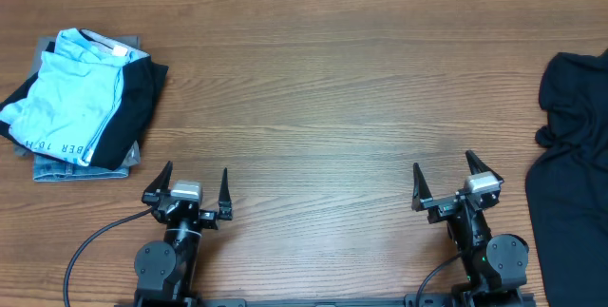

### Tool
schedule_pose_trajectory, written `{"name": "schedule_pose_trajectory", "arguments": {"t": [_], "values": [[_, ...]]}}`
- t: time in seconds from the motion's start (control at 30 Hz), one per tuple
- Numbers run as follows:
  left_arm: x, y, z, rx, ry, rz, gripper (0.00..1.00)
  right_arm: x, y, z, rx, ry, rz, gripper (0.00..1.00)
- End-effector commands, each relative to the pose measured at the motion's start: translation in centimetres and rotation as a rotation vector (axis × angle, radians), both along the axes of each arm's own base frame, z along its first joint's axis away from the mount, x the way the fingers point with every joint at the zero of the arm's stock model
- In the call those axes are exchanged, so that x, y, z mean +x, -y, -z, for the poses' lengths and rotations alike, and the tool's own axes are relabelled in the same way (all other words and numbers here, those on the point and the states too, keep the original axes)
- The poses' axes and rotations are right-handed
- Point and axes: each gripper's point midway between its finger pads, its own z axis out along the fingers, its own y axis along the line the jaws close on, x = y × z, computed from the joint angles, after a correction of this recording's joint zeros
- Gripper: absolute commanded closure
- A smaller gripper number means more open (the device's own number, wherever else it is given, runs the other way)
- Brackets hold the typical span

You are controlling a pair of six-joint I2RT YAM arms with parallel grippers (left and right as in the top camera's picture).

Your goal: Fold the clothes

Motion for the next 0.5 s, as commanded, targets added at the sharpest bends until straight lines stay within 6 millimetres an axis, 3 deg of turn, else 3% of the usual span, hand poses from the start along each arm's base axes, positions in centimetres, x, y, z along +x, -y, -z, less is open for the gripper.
{"name": "schedule_pose_trajectory", "arguments": {"t": [0.0,0.2,0.27,0.37,0.4,0.43,0.47], "values": [[0.0,-0.4,0.0,0.020,0.006,-0.017,0.00,0.1,0.4,0.2,-0.003,0.001,0.024,0.00],[0.0,-0.3,0.0,0.020,0.006,-0.016,0.00,-0.3,-0.6,-2.6,0.148,0.063,-0.045,0.00],[0.0,-0.4,0.0,0.020,0.006,-0.017,0.00,-0.9,-1.1,-4.5,0.149,0.087,-0.075,0.00],[0.0,-0.4,0.0,0.020,0.006,-0.017,0.00,-2.1,0.2,-9.7,0.161,0.166,-0.017,0.00],[0.0,-0.4,0.0,0.020,0.006,-0.017,0.00,-2.6,0.5,-11.7,0.166,0.194,-0.004,0.00],[0.0,-0.4,0.0,0.020,0.006,-0.017,0.00,-3.3,0.8,-15.1,0.182,0.219,0.005,0.00],[0.0,-0.3,0.0,0.020,0.006,-0.016,0.00,-3.4,0.9,-16.4,0.195,0.214,0.010,0.00]]}}
